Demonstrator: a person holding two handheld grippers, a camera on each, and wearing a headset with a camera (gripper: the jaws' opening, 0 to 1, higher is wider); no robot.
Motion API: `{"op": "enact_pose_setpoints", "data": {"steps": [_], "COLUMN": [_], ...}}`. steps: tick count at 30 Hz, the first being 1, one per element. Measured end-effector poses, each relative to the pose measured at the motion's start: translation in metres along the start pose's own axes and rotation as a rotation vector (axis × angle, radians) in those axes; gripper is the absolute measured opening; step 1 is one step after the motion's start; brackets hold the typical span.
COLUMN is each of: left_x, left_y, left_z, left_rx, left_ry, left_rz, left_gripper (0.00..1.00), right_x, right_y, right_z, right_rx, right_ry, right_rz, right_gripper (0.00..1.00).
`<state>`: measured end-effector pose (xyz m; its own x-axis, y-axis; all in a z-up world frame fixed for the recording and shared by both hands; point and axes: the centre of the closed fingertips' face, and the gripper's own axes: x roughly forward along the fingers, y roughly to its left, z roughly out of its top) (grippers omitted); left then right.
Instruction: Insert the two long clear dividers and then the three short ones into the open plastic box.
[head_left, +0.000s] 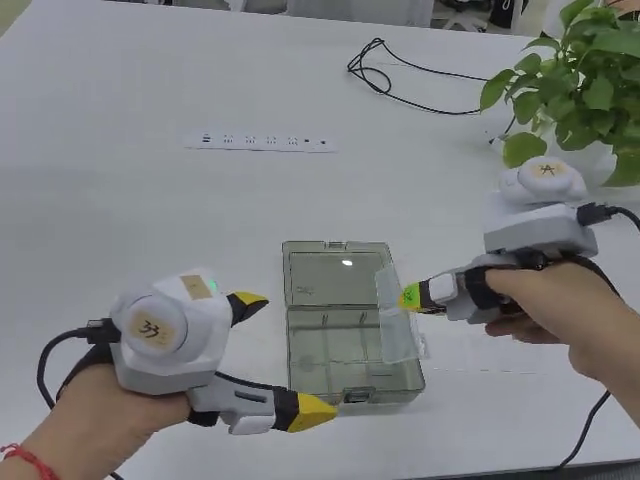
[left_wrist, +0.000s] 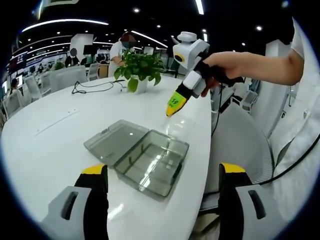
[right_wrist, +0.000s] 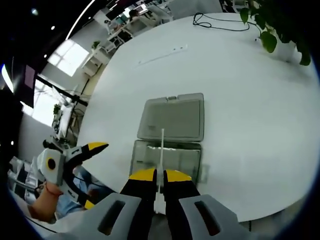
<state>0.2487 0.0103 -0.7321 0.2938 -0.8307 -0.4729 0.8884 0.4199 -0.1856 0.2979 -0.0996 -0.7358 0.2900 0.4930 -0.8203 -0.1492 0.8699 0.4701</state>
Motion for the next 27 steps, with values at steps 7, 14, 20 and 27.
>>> {"op": "enact_pose_setpoints", "data": {"steps": [7,14,20,27], "left_x": [0.004,0.006,0.006,0.008], "left_y": [-0.002,-0.003,-0.001,-0.002], "left_z": [0.000,-0.001,-0.002,-0.004], "left_rx": [0.000,0.001,-0.001,-0.012], "left_ry": [-0.007,-0.018,-0.022,-0.022], "left_rz": [-0.026,-0.034,-0.035,-0.041], "left_gripper": [0.96,0.98,0.99,0.98], "right_x": [0.010,0.021,0.029,0.036], "right_y": [-0.006,-0.010,-0.013,-0.020], "right_z": [-0.015,-0.022,-0.026,-0.029], "right_rx": [0.049,0.060,0.062,0.059], "right_ry": [0.076,0.120,0.139,0.155], "right_rz": [-0.029,-0.049,-0.064,-0.086], "right_gripper": [0.07,0.07,0.07,0.07]}}
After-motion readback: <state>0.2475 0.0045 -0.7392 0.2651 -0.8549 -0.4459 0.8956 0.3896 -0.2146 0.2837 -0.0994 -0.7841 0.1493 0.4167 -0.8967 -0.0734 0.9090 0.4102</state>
